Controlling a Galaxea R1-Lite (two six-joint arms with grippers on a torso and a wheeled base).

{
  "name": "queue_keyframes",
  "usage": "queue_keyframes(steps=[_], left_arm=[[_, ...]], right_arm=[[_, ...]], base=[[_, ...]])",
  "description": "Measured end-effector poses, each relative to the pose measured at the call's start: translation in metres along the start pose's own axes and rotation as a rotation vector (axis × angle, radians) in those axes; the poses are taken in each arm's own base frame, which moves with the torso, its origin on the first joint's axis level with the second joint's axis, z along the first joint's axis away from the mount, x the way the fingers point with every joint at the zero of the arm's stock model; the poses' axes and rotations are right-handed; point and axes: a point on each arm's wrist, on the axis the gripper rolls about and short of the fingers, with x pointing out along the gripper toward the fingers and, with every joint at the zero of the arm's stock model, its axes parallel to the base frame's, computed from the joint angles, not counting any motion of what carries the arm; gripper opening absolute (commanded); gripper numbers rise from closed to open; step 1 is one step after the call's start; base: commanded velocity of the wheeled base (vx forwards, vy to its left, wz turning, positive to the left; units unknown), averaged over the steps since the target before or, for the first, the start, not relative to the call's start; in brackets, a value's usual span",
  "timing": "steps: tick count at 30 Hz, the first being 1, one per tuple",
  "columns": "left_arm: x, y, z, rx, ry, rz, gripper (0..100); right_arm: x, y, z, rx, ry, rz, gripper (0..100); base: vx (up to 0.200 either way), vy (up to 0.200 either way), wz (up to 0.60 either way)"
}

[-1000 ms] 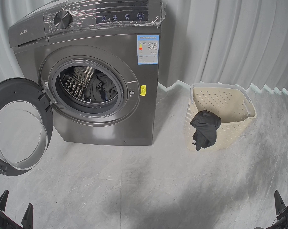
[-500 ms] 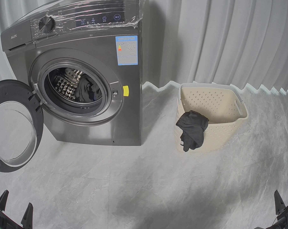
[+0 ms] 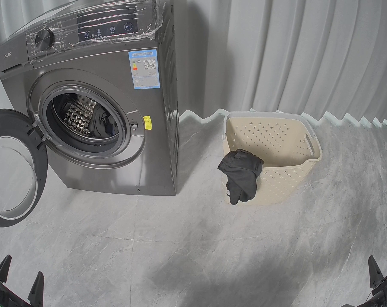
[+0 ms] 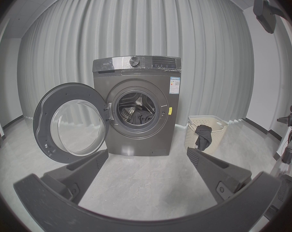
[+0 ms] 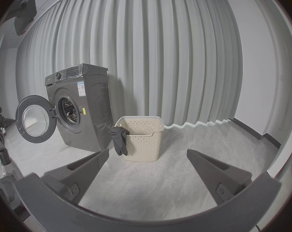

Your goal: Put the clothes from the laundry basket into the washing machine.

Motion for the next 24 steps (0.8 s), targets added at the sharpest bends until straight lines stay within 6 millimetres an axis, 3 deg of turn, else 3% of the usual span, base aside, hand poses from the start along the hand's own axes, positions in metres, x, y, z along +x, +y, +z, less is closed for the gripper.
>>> queue_keyframes(steps=[8, 20, 24], left_arm=[[0.0000, 0.0000, 0.0001, -0.012, -0.001, -0.002, 100], [0.0001, 0.0000, 0.0001, -0.011, 0.000, -0.001, 100], [0.0001, 0.0000, 0.0001, -0.011, 0.000, 0.000, 100]], right_arm=[[0.0000, 0.0000, 0.0000, 0.000, 0.000, 0.001, 100], [0.0001, 0.0000, 0.0000, 0.001, 0.001, 0.000, 100], [0.0001, 0.0000, 0.0000, 0.000, 0.001, 0.001, 100]], base=[[0.000, 0.000, 0.00], [0.200, 0.000, 0.00], [0.000, 0.000, 0.00]])
